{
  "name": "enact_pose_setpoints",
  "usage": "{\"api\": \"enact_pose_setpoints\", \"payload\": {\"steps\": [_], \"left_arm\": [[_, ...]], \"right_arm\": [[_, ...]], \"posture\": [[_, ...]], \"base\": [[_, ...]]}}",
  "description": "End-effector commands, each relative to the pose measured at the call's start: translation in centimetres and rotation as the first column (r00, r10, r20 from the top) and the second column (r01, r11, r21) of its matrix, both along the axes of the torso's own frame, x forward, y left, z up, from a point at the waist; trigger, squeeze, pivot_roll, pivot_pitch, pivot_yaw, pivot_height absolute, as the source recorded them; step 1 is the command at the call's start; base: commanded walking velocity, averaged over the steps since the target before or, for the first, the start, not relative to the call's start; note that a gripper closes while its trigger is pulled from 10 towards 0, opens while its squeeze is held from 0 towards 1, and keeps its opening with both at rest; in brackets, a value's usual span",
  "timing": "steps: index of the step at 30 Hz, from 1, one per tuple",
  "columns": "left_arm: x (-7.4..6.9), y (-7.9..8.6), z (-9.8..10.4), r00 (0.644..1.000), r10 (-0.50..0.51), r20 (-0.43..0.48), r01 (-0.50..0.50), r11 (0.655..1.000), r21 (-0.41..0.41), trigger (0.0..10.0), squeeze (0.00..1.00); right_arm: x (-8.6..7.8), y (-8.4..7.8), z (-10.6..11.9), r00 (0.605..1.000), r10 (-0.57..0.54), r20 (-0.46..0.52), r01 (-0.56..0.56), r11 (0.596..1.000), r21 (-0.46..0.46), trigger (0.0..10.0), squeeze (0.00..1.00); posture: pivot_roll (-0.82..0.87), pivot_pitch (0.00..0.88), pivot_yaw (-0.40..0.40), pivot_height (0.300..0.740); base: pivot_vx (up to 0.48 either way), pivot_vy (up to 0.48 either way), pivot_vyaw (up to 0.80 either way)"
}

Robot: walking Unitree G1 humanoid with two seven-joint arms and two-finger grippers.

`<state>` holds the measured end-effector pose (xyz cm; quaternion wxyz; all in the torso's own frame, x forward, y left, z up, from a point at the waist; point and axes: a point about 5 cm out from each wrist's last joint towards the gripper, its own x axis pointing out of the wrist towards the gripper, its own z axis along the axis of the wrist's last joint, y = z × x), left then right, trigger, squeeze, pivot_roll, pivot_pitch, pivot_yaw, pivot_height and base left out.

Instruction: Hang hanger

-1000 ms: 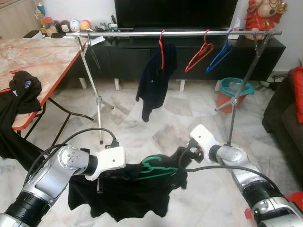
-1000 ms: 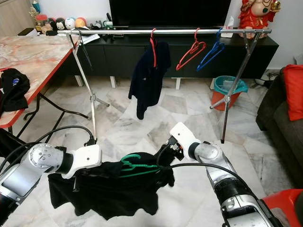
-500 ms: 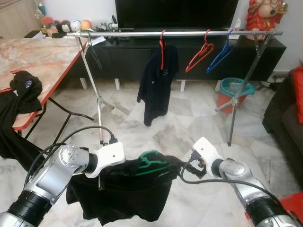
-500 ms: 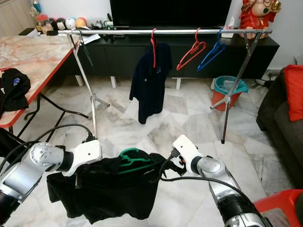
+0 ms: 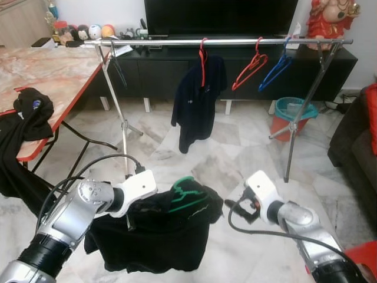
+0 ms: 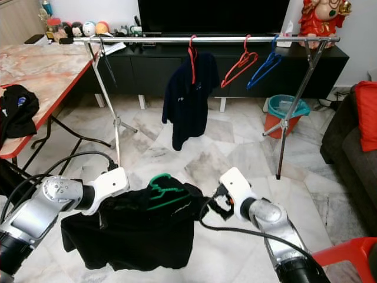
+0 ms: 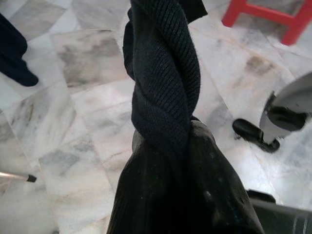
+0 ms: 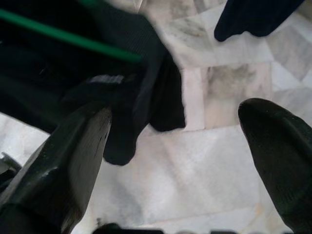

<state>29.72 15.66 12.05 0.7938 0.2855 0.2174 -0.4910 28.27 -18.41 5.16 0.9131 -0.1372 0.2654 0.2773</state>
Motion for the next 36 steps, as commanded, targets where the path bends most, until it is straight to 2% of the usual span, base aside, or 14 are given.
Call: {"api": "enact_pose_setpoints", "payload": {"steps": [1, 5, 10, 11, 12, 22, 24, 28, 36], "left_arm": [[0.8, 0.3, 1.3, 0.998, 0.043, 0.042, -0.042, 0.999, -0.026, 10.0, 0.0], [1.3, 0.1, 1.5, 0.996, 0.08, 0.04, -0.078, 0.996, -0.05, 10.0, 0.0], [1.4, -0.5, 2.0, 0.996, 0.081, 0.025, -0.078, 0.991, -0.105, 10.0, 0.0], [1.2, -0.7, 2.0, 0.998, 0.068, 0.017, -0.066, 0.991, -0.114, 10.0, 0.0], [1.2, -0.8, 2.0, 0.998, 0.063, 0.012, -0.061, 0.991, -0.115, 10.0, 0.0], [0.2, -1.1, 2.1, 0.999, 0.003, -0.039, -0.007, 0.995, -0.103, 10.0, 0.0], [-0.2, -1.4, 2.5, 0.998, -0.026, -0.054, 0.019, 0.993, -0.119, 10.0, 0.0], [-0.6, -1.8, 3.1, 0.997, -0.059, -0.057, 0.051, 0.989, -0.138, 10.0, 0.0], [-1.1, -2.3, 3.8, 0.991, -0.112, -0.07, 0.1, 0.982, -0.16, 10.0, 0.0]], "right_arm": [[-0.1, 0.4, 0.1, 1.0, -0.01, 0.006, 0.01, 1.0, 0.027, 10.0, 1.0], [-0.8, 0.4, -1.4, 0.998, -0.058, -0.021, 0.059, 0.998, 0.023, 10.0, 1.0], [-0.6, 0.5, -1.8, 0.993, -0.117, 0.008, 0.116, 0.991, 0.074, 10.0, 1.0], [-0.4, 0.5, -2.0, 0.992, -0.128, 0.014, 0.126, 0.989, 0.073, 10.0, 0.27], [-0.3, 0.5, -2.1, 0.991, -0.133, 0.018, 0.132, 0.989, 0.073, 10.0, 0.0], [0.9, 0.5, -3.1, 0.974, -0.223, 0.036, 0.22, 0.973, 0.07, 10.0, 0.0], [1.0, 0.5, -3.4, 0.965, -0.261, 0.024, 0.258, 0.961, 0.097, 10.0, 0.0], [1.0, 0.6, -3.9, 0.961, -0.276, 0.002, 0.274, 0.954, 0.119, 10.0, 0.0], [1.3, 0.7, -4.0, 0.958, -0.285, 0.016, 0.279, 0.947, 0.161, 10.0, 0.0]], "posture": [[0.02, 0.0, 0.007, 0.74], [0.02, 0.0, 0.007, 0.74], [0.02, 0.0, 0.006, 0.74], [0.02, 0.0, 0.005, 0.74], [0.03, 0.0, 0.005, 0.74], [0.04, 0.0, 0.003, 0.74], [0.04, 0.0, 0.004, 0.74], [0.04, 0.0, 0.007, 0.74], [0.04, 0.0, 0.009, 0.74]], "base": [[0.0, 0.0, 0.0], [0.0, 0.0, 0.0], [0.0, 0.0, 0.0], [0.0, 0.0, 0.0], [0.0, 0.0, 0.0], [0.0, 0.0, 0.0], [0.0, 0.0, 0.0], [0.0, 0.0, 0.0], [0.0, 0.0, 0.0]]}}
